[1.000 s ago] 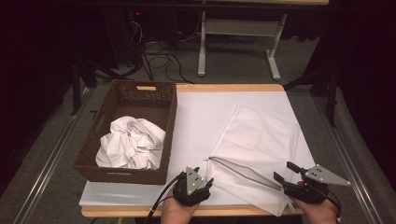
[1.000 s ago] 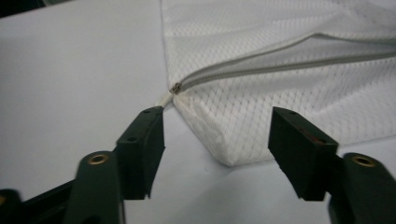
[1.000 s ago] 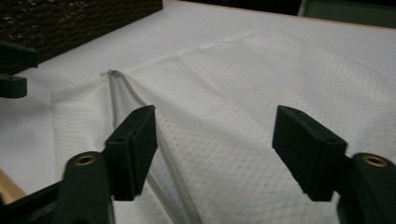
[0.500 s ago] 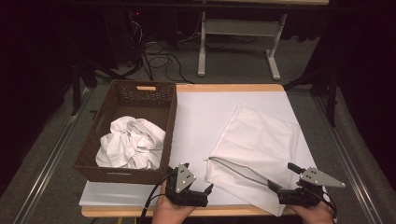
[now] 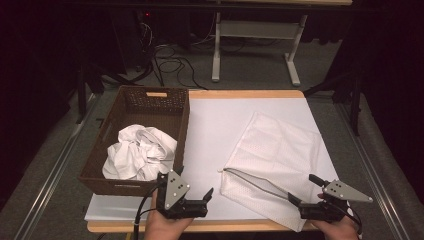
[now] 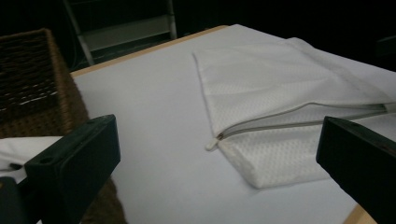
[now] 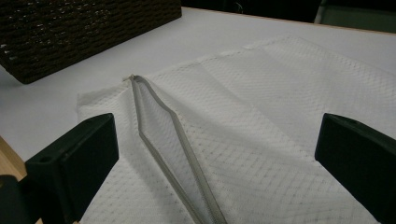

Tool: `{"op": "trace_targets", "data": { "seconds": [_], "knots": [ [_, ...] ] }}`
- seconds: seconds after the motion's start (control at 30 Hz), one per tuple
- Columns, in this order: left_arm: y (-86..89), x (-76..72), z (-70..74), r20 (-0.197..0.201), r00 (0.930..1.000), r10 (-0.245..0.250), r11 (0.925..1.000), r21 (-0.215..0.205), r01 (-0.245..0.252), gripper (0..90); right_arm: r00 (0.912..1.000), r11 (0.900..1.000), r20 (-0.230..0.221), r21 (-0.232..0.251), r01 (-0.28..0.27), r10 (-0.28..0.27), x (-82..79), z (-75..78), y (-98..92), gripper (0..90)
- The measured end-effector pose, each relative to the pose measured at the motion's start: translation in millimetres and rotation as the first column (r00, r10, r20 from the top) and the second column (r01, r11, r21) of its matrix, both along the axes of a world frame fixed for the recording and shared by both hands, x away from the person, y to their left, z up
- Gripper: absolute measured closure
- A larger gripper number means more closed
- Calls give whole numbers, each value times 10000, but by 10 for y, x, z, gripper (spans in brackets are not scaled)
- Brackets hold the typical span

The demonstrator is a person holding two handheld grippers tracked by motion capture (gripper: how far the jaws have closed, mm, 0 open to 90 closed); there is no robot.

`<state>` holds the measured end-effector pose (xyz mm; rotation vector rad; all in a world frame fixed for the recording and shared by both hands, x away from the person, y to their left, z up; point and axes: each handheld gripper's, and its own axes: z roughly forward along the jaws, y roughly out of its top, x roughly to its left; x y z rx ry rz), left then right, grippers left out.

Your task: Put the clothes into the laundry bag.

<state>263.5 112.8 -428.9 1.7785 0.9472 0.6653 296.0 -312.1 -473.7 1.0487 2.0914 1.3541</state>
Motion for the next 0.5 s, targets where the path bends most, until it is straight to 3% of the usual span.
{"op": "trace_targets", "data": {
  "seconds": [0.1,0.33,0.5],
  "knots": [
    [130,33,-17,-113,9996,253,9995,-172,-255,4,10000,10000,-65,5,-12,12,4,-19,5,6],
    [397,69,-19,32,9958,916,9954,-297,-914,12,9999,10000,-85,-60,72,-72,12,-33,-13,6],
    [544,82,-22,-65,9933,1151,9922,-483,-1152,12,9999,9998,-57,-120,135,-136,18,-33,-21,6]
  ]
}}
